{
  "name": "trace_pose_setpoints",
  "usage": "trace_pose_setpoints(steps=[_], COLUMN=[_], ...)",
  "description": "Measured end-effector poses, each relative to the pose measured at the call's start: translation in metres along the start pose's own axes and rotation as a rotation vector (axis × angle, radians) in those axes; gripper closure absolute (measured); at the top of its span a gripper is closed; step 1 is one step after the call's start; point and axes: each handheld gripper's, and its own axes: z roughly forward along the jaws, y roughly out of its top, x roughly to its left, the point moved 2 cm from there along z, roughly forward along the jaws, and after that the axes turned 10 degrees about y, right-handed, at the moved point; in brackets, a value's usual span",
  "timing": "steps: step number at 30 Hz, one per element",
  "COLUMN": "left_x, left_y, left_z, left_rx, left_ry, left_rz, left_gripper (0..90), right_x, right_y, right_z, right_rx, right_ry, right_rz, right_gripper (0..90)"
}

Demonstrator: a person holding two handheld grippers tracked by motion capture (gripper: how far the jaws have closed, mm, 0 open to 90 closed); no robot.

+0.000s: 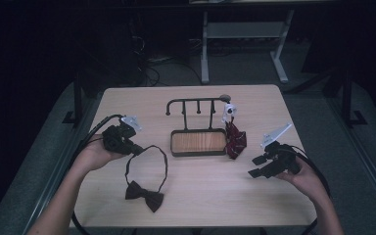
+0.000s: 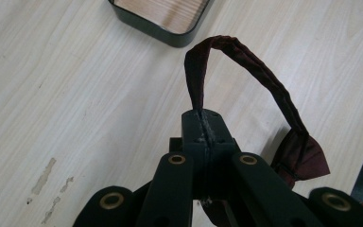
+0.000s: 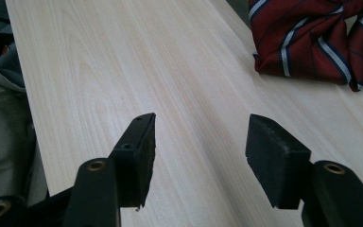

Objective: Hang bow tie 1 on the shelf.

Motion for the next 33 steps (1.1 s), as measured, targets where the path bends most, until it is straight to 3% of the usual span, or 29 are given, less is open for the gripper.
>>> trace_pose_setpoints(steps=[33], left_x=[0.003], left_y=[0.016], left_z=[-0.040], left_rx=[-0.041], left_ry=[0.010], left_rz=[0.035], left_gripper=[89.7], right_x=[0.001], right_y=[0.001], right_z=[-0.002], right_rx=[-0.003], right_ry=[0.004], right_rz=[-0.008], right_gripper=[42.7])
